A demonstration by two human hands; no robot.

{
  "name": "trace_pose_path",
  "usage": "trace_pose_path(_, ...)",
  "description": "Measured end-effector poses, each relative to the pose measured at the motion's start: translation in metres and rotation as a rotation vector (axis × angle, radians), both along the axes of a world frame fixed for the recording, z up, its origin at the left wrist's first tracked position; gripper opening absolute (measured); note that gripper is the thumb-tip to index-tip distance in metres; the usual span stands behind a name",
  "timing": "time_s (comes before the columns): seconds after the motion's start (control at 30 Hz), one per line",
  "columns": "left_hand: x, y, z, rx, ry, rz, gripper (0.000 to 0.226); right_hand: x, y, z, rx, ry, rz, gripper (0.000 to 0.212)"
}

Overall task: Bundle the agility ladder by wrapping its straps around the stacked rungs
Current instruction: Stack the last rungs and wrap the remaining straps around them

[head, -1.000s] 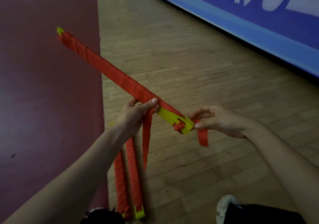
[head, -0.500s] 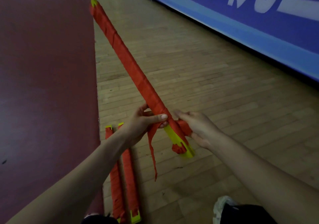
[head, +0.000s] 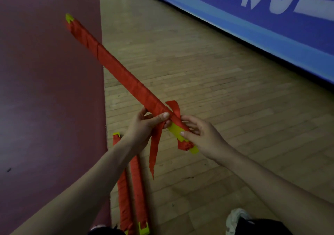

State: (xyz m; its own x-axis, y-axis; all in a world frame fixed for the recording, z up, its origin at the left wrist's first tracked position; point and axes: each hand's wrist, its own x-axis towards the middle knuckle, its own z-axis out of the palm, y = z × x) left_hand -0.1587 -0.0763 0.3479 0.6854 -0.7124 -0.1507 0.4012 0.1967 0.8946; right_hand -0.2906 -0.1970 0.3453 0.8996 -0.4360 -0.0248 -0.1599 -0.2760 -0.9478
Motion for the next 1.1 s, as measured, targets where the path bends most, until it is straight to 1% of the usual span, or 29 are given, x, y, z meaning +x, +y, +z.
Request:
trace_pose_path(0.07,0.001,-0.001,0.000,-0.011,-0.003,-0.014,0.039,0.001,0.001,0.000,-0.037,-0.016,-0.016,0.040)
trace_pose_path(0.17,0.003,0.000,-0.001,-0.011,-0.003,-0.060,0.033,0.001,0.001,0.001,0.035,-0.050,-0.061,0.040)
trace_pose_path(0.23,0.004,0.002,0.000,0.004,-0.004,-0.091,0.033,0.003,0.000,0.000,0.165,-0.076,-0.109,0.040)
trace_pose_path(0.33,0.005,0.004,0.002,-0.006,-0.054,-0.161,0.044,0.005,-0.004,-0.001,0.436,-0.114,-0.136,0.041)
trace_pose_path(0.4,0.006,0.005,0.006,-0.025,-0.059,-0.190,0.055,0.004,-0.007,0.004,0.601,-0.146,-0.113,0.038)
trace_pose_path(0.47,0.005,0.006,0.009,-0.047,-0.051,-0.213,0.064,0.002,-0.009,0.009,0.696,-0.153,-0.057,0.033)
trace_pose_path(0.5,0.005,0.007,0.011,-0.058,-0.048,-0.223,0.064,0.001,-0.010,0.011,0.727,-0.151,-0.022,0.032)
trace_pose_path(0.63,0.001,0.010,0.015,-0.114,-0.061,-0.246,0.048,-0.003,-0.010,0.016,0.806,-0.140,0.085,0.035)
trace_pose_path(0.67,0.001,0.012,0.016,-0.129,-0.074,-0.260,0.047,-0.003,-0.009,0.017,0.825,-0.138,0.096,0.035)
trace_pose_path(0.77,0.002,0.015,0.020,-0.139,-0.116,-0.264,0.053,-0.003,-0.005,0.018,0.885,-0.133,0.110,0.030)
trace_pose_path(0.87,0.001,0.014,0.015,-0.132,-0.146,-0.290,0.048,-0.003,-0.001,0.018,0.994,-0.088,0.093,0.030)
trace_pose_path(0.93,0.000,0.012,0.011,-0.110,-0.150,-0.295,0.060,-0.004,0.003,0.018,1.083,-0.063,0.088,0.030)
trace_pose_path(0.97,-0.002,0.012,0.013,-0.090,-0.151,-0.289,0.060,-0.004,0.005,0.018,1.128,-0.058,0.100,0.028)
trace_pose_path(1.0,-0.003,0.011,0.014,-0.079,-0.146,-0.279,0.052,-0.005,0.005,0.017,1.179,-0.062,0.130,0.027)
trace_pose_path(1.1,-0.009,0.011,0.021,-0.074,-0.155,-0.264,0.040,-0.005,0.000,0.011,1.378,-0.096,0.272,0.047)
